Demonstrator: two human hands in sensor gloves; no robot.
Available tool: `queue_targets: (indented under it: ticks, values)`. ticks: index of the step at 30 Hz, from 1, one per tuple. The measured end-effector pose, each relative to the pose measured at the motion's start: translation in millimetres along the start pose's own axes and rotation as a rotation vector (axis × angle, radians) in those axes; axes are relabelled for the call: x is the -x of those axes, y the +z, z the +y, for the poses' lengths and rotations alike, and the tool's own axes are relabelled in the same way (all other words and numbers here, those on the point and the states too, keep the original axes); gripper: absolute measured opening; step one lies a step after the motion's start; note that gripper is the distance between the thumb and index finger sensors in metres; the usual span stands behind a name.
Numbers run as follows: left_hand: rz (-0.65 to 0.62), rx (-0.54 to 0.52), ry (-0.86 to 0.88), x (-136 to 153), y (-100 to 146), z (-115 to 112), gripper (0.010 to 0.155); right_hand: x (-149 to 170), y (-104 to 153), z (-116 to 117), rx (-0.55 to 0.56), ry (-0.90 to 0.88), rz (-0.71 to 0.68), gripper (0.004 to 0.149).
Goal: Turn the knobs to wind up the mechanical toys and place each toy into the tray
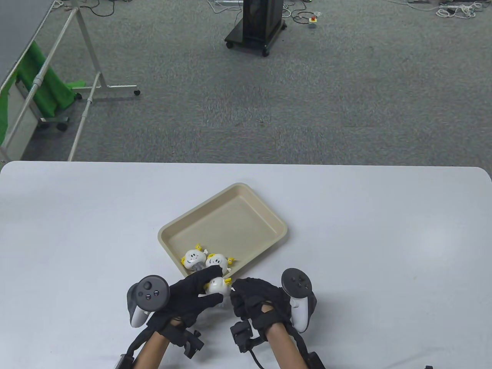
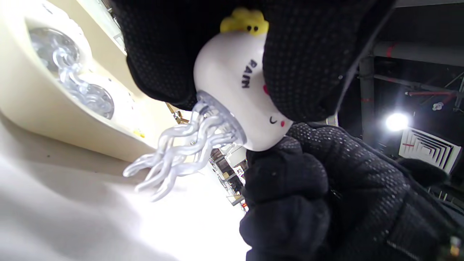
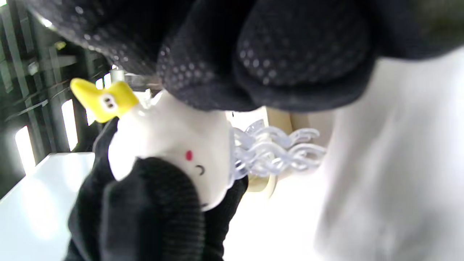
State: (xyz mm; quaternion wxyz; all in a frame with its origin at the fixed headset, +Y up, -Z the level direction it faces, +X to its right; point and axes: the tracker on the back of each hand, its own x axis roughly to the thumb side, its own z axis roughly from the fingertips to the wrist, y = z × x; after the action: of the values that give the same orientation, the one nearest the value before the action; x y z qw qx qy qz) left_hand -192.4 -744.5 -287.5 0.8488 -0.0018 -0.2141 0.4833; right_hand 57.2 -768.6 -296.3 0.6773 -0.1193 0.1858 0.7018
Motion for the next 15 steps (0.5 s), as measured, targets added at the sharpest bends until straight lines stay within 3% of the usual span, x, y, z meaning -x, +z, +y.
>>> queue_targets:
  ticks: [4, 7, 9, 12, 15]
  values:
    - [0.002, -0.005, 0.000, 0.6, 0.1, 0.5, 0.073, 2.2, -1.6, 0.5, -0.024, -0.008, -0.017, 0.039]
    - [0.019, -0.029, 0.012, 4.2, 0.5, 4.0, 0.073, -5.4, -0.9, 0.6, -0.052, 0.084, -0.107, 0.041]
    - [0.038, -0.057, 0.037, 7.7, 1.7, 7.2, 0.073, -13.9, 4.4, -0.1, -0.005, 0.198, -0.237, 0.049]
    - [0.050, -0.082, 0.058, 11.4, 3.0, 11.8, 0.073, -29.9, 18.9, 2.8, 0.216, 0.385, -0.532, 0.057]
    - [0.052, -0.088, 0.062, 12.1, 3.3, 13.5, 0.073, -39.5, 28.4, 10.8, 0.208, 0.703, -0.727, 0.059]
